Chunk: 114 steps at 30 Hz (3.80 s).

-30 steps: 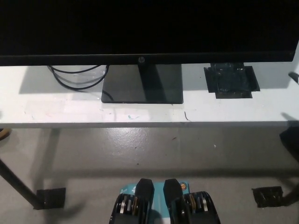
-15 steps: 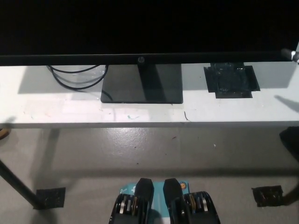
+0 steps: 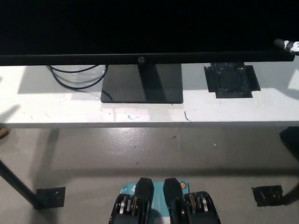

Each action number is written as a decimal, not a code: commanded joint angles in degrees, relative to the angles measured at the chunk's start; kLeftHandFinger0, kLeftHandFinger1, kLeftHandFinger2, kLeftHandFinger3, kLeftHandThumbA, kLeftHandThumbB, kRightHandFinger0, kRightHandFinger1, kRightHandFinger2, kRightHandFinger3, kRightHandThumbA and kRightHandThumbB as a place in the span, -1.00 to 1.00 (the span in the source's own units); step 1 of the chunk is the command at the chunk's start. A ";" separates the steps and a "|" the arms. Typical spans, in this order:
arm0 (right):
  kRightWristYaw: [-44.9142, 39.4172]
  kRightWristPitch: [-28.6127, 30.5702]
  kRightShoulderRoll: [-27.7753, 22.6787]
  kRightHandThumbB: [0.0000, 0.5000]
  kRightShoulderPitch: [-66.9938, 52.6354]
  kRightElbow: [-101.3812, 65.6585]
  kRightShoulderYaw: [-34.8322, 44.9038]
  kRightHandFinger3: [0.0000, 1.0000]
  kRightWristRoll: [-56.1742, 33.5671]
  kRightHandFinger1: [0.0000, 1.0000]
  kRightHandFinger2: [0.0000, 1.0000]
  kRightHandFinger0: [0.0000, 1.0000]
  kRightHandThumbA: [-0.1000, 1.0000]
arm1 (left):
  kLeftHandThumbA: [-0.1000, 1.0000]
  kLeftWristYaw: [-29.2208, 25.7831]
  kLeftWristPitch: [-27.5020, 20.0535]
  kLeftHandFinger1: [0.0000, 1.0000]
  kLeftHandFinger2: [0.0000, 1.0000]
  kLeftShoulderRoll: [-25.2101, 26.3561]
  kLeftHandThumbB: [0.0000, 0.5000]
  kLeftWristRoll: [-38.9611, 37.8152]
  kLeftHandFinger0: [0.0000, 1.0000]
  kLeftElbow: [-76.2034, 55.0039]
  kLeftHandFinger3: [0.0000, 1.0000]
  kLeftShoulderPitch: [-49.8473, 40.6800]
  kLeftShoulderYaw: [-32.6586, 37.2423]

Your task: The monitor is placed at the center of the table and the robot uses both its hand to grab the left and right sides of the monitor to tilt the angle of the monitor downwards

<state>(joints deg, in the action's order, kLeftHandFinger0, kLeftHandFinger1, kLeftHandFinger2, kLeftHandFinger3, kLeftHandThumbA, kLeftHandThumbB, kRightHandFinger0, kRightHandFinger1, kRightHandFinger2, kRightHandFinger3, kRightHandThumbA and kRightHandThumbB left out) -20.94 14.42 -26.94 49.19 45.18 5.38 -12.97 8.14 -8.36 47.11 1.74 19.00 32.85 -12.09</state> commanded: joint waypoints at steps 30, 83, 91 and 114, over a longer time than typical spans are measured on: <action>-11.89 -4.76 -6.21 0.94 11.60 2.08 -8.73 1.00 6.93 1.00 1.00 1.00 0.19 | 1.00 10.36 -6.03 1.00 1.00 2.16 0.92 6.20 1.00 17.56 1.00 21.10 14.19; 40.78 1.22 3.21 1.00 34.65 32.41 -50.92 1.00 50.29 1.00 1.00 1.00 0.15 | 0.81 -24.94 -7.78 1.00 1.00 -8.00 0.79 53.32 1.00 58.37 1.00 52.72 69.12; 46.81 1.38 4.31 1.00 33.29 33.06 -52.47 1.00 49.29 1.00 1.00 1.00 0.23 | 0.84 -26.03 -6.77 1.00 1.00 -9.03 0.63 51.58 1.00 59.58 1.00 53.00 69.05; 25.42 8.95 -11.35 1.00 -6.30 -12.05 -25.12 1.00 22.16 1.00 1.00 1.00 0.44 | 0.91 -12.56 -10.65 1.00 1.00 2.07 0.52 21.21 1.00 17.73 1.00 11.36 31.21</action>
<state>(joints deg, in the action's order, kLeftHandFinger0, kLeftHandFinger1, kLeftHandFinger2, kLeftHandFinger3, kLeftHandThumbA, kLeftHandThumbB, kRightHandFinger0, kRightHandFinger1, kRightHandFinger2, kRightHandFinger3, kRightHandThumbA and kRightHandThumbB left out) 13.09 17.35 -34.45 52.25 51.38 -27.59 20.97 -8.17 -18.74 45.05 40.33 59.84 56.45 33.11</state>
